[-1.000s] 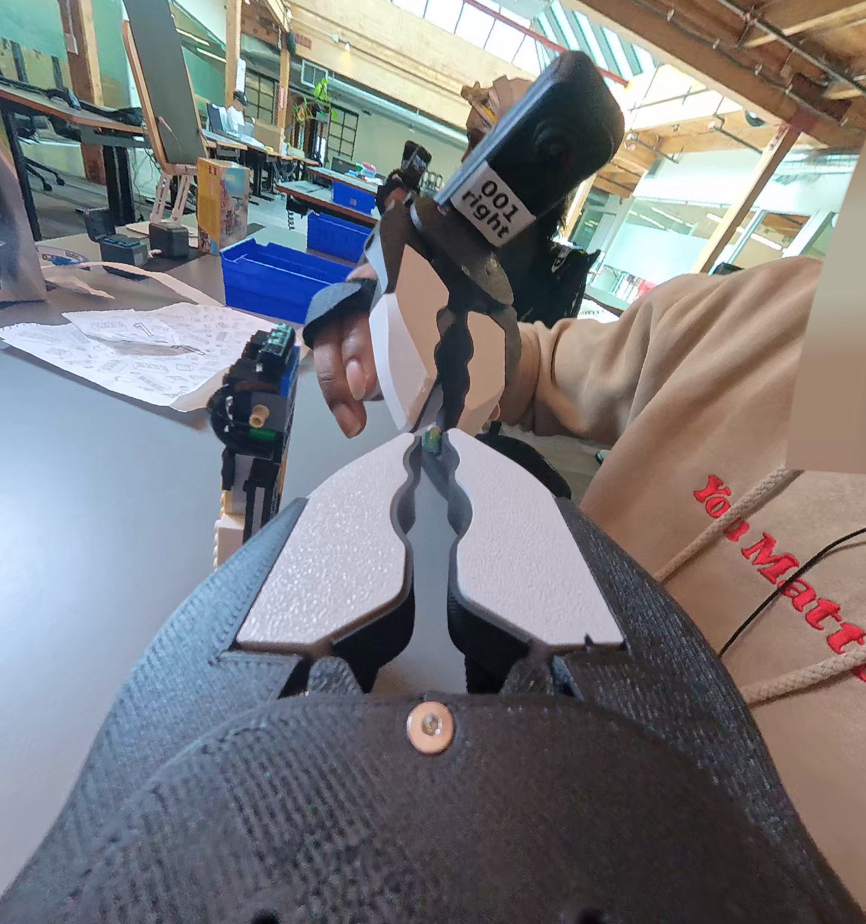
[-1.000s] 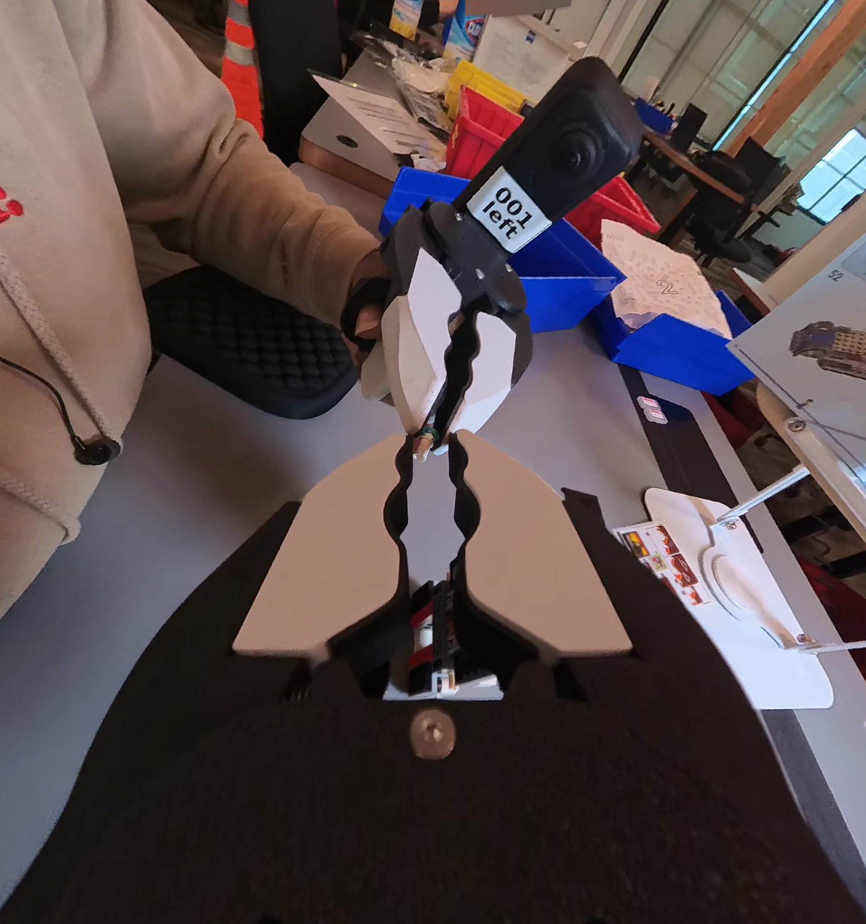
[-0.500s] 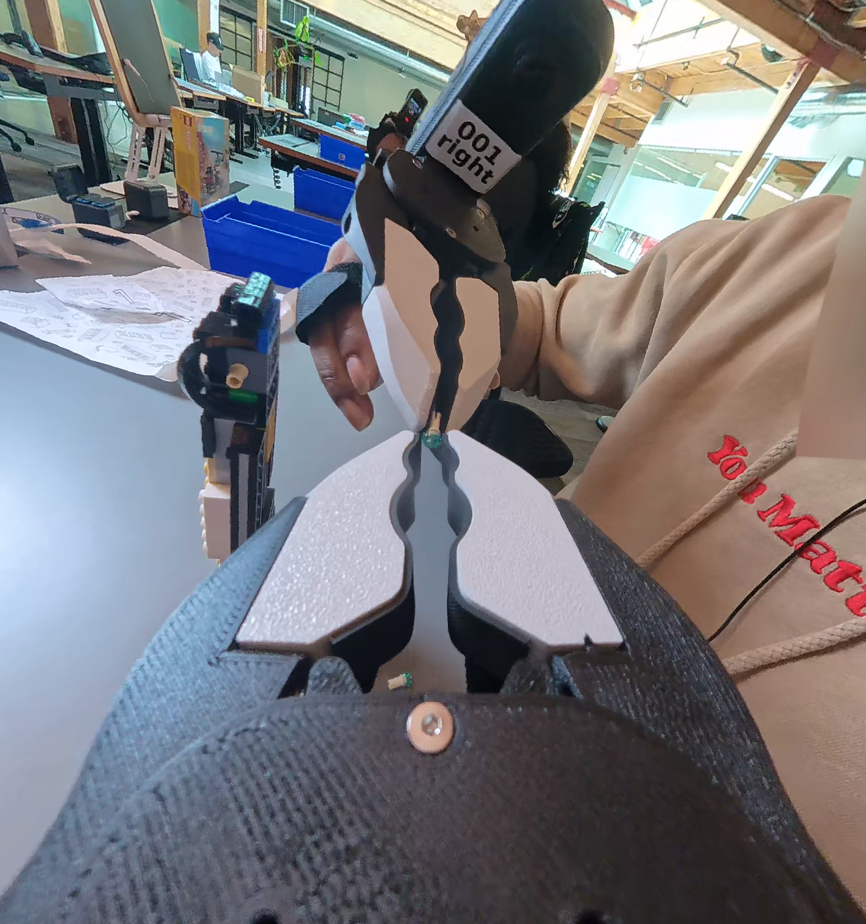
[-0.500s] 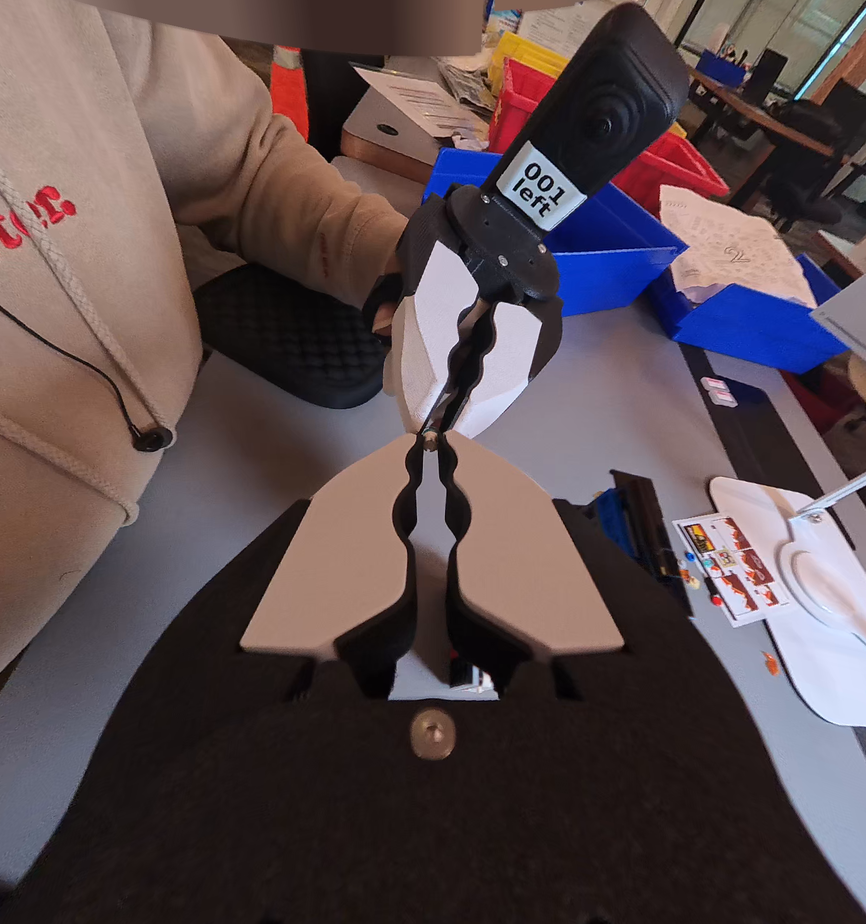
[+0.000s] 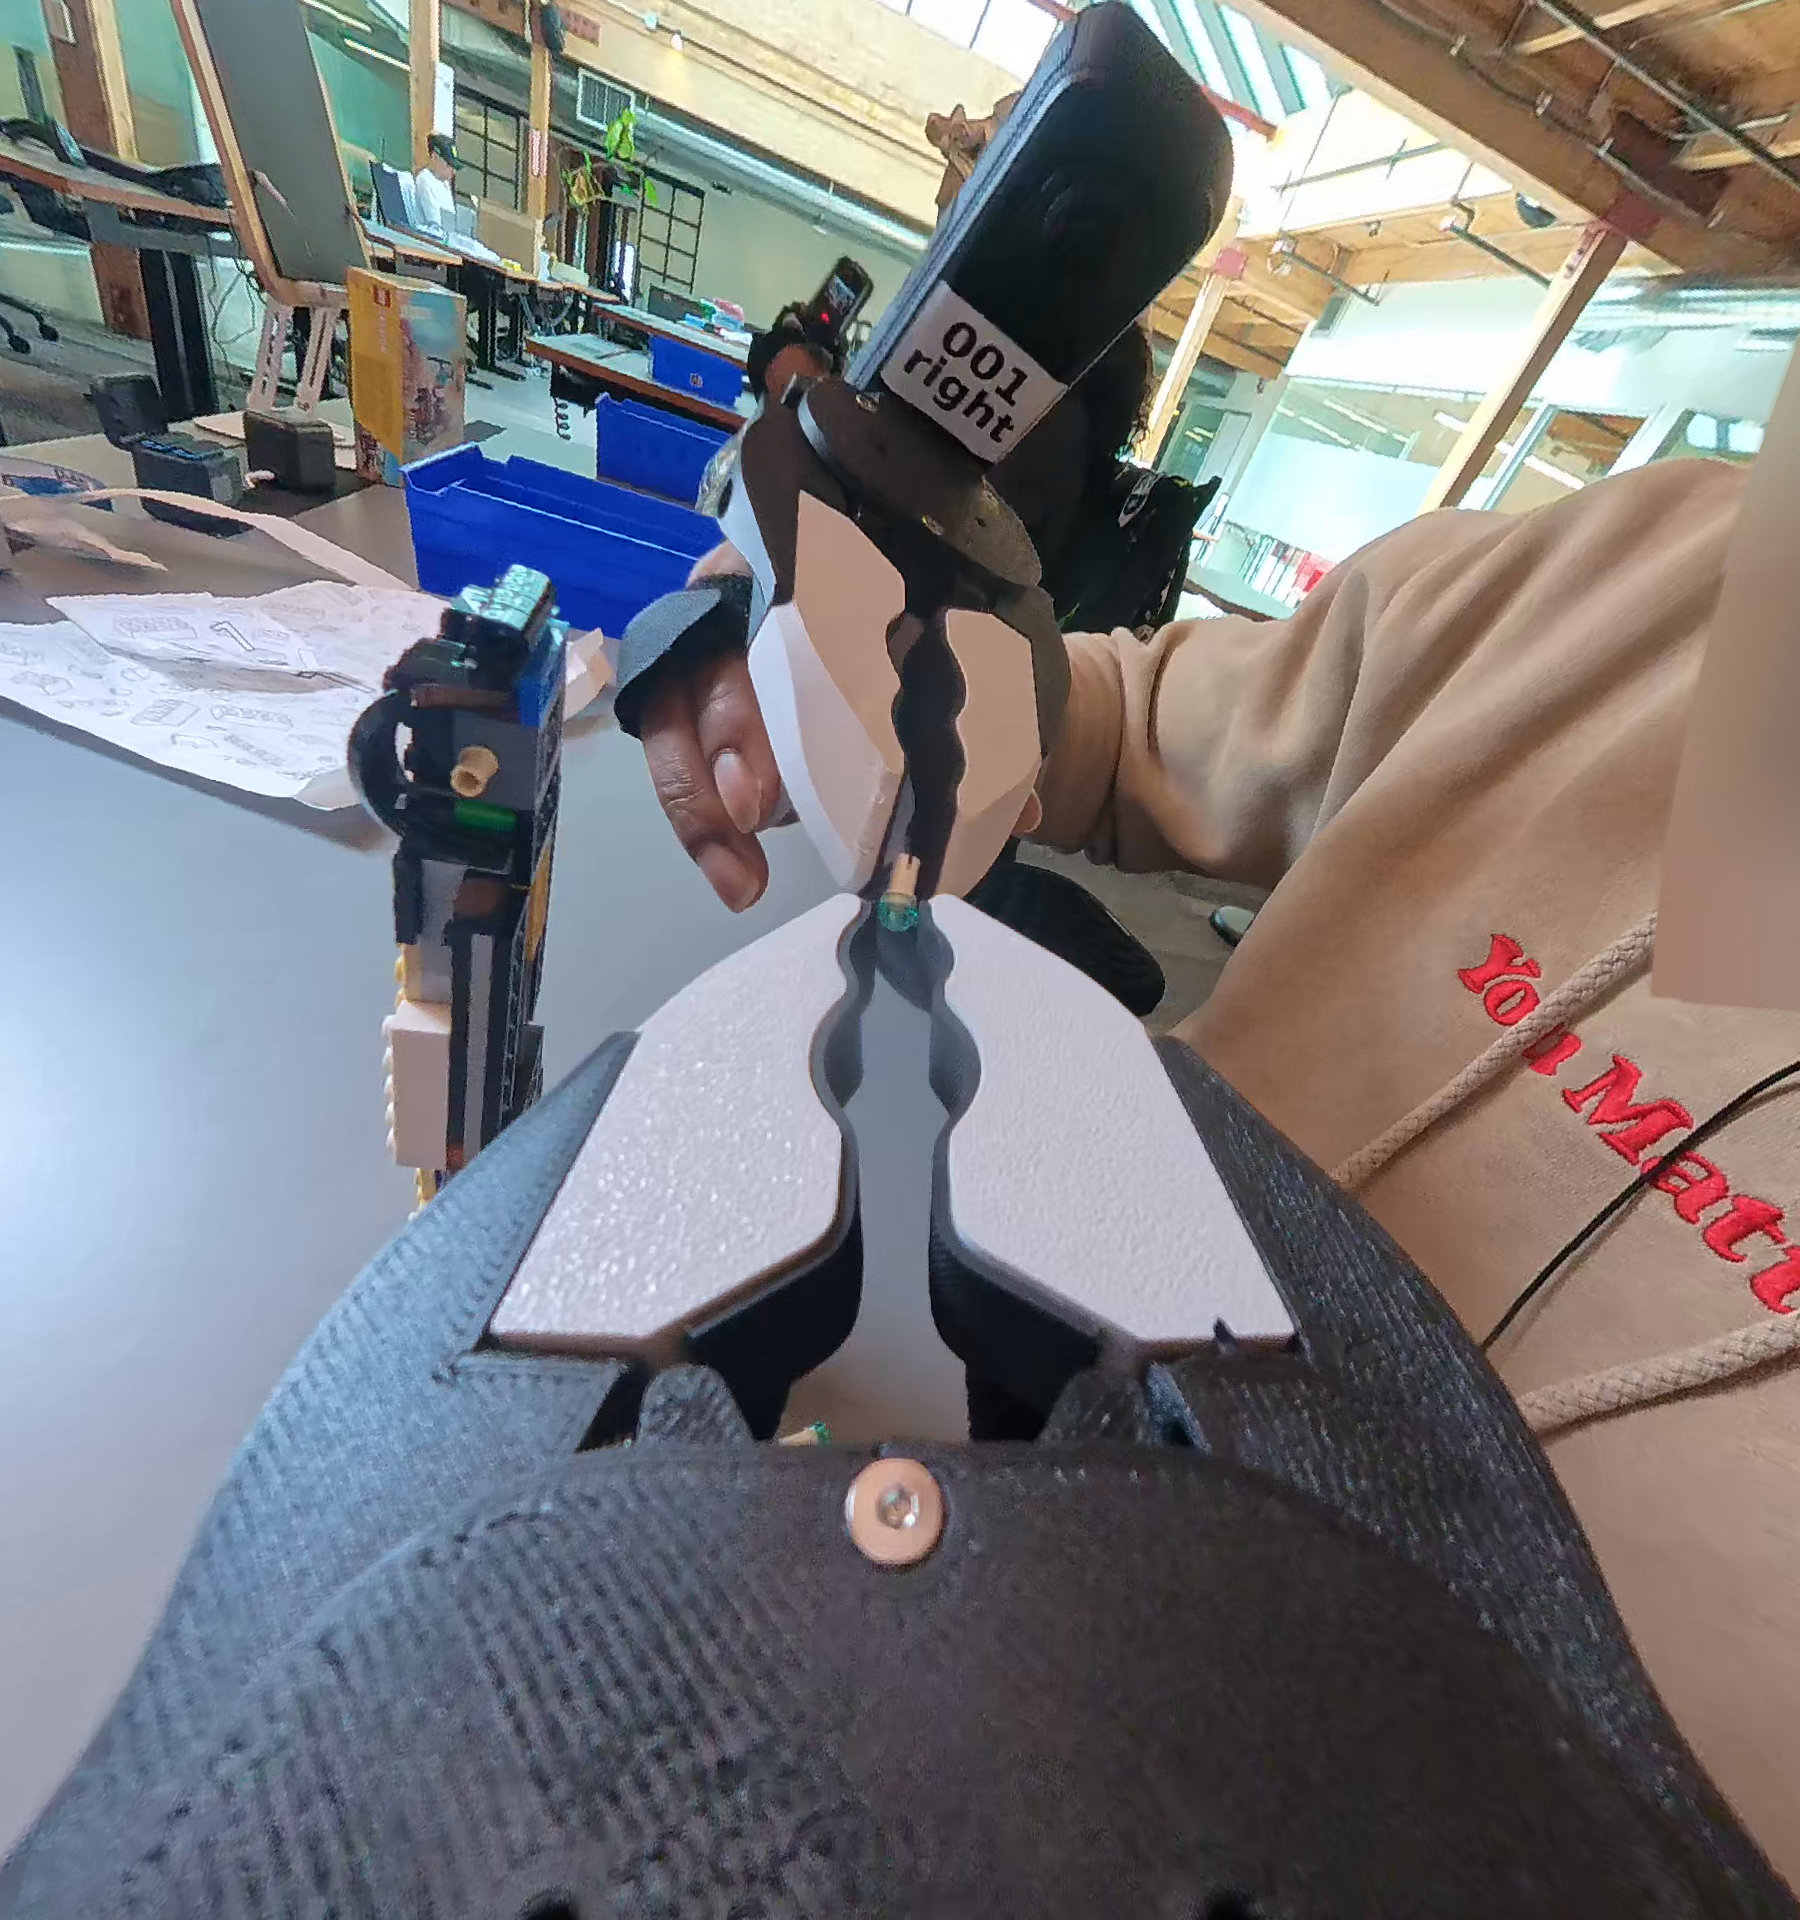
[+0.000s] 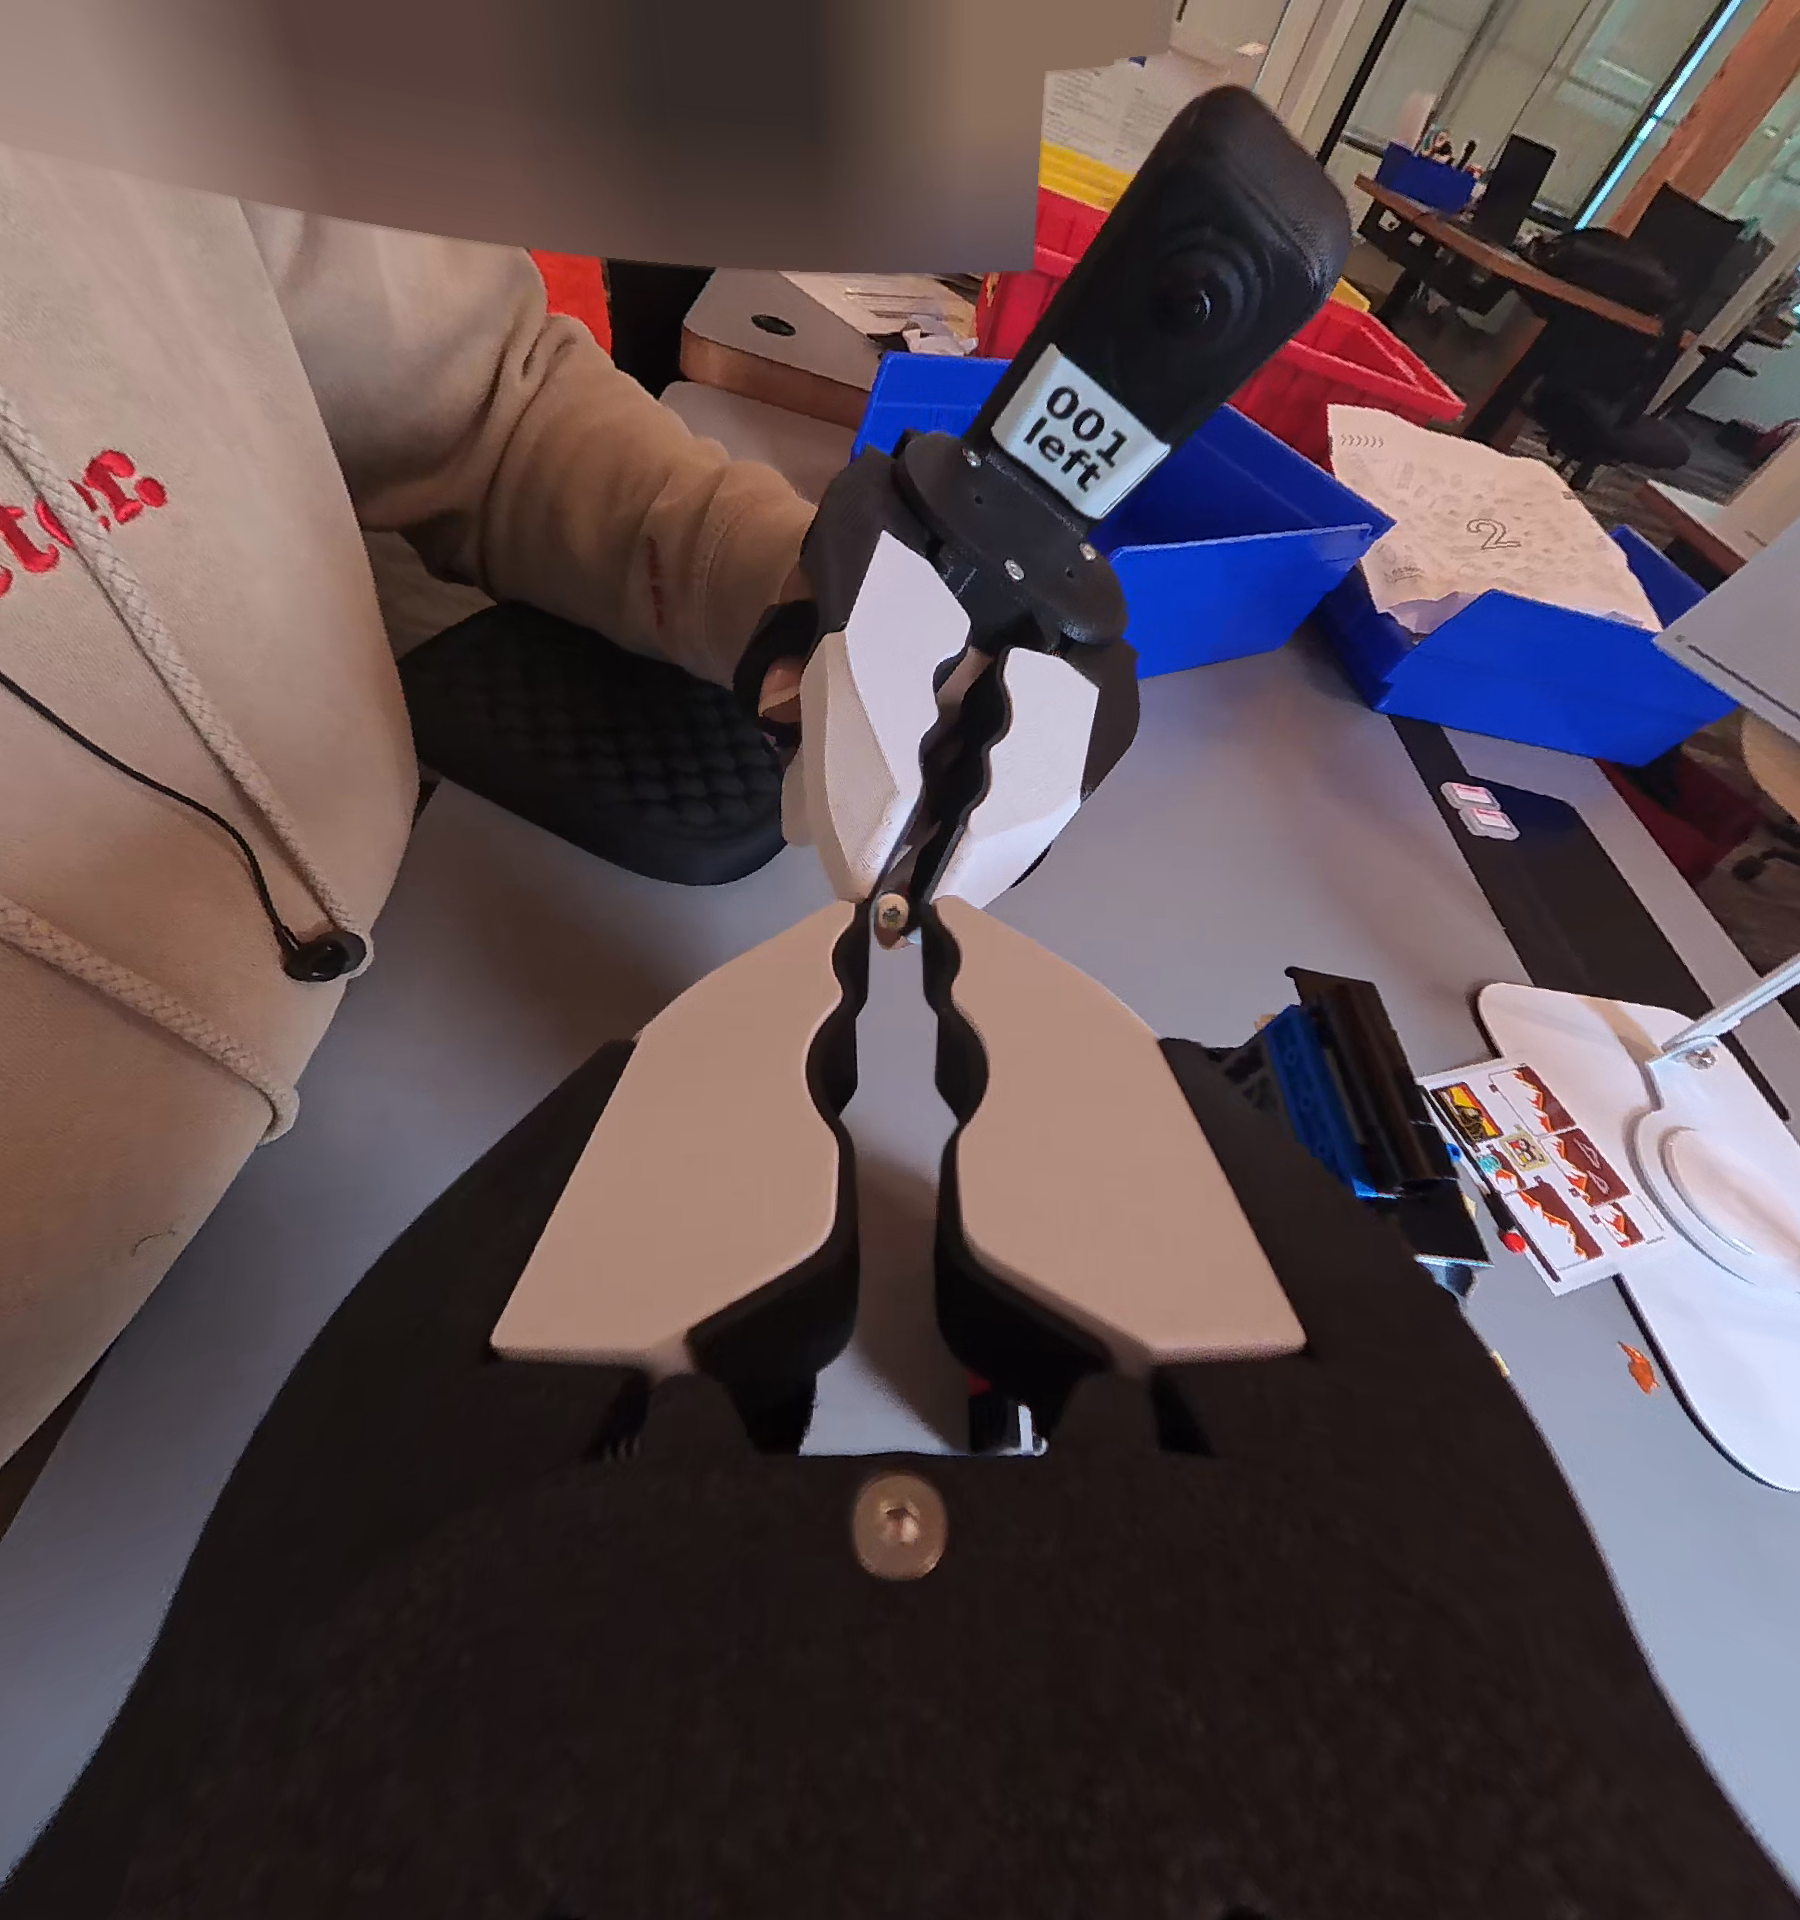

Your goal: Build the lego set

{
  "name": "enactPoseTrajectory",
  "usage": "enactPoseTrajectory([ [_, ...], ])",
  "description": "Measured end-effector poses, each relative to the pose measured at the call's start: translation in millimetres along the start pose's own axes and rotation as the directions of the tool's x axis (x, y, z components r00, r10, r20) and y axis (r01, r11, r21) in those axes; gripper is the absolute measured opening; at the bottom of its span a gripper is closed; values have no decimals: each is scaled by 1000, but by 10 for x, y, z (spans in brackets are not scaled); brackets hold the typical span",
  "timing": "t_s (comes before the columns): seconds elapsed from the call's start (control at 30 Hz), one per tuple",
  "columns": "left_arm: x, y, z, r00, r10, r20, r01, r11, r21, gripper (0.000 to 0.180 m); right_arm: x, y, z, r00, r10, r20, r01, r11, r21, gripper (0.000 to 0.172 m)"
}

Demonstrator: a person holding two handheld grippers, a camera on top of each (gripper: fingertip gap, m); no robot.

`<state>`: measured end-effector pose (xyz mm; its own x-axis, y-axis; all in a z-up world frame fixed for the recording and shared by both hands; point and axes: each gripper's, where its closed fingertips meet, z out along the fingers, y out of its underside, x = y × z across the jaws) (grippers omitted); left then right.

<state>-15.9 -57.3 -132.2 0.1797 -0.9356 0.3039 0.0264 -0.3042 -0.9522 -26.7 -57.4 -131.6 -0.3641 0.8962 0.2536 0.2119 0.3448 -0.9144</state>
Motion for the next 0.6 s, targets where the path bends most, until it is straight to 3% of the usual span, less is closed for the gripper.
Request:
enactPoseTrajectory([
  [0.17, -26, -23, -18, 1000, -29, 0, 29, 999, 43, 7, 14, -32, 9, 1000, -3, -16, 3, 1000, 17, 14],
  [0.47, -21, -32, -46, 999, -48, -10, 49, 997, 61, 7, 33, -58, 21, 999, -31, -17, 31, 999, 9, 5],
  [0.6, -54, -51, -77, 998, -59, -5, 60, 995, 80, 7, 73, -44, -3, 999, -26, -36, 27, 1000, 14, 13],
])
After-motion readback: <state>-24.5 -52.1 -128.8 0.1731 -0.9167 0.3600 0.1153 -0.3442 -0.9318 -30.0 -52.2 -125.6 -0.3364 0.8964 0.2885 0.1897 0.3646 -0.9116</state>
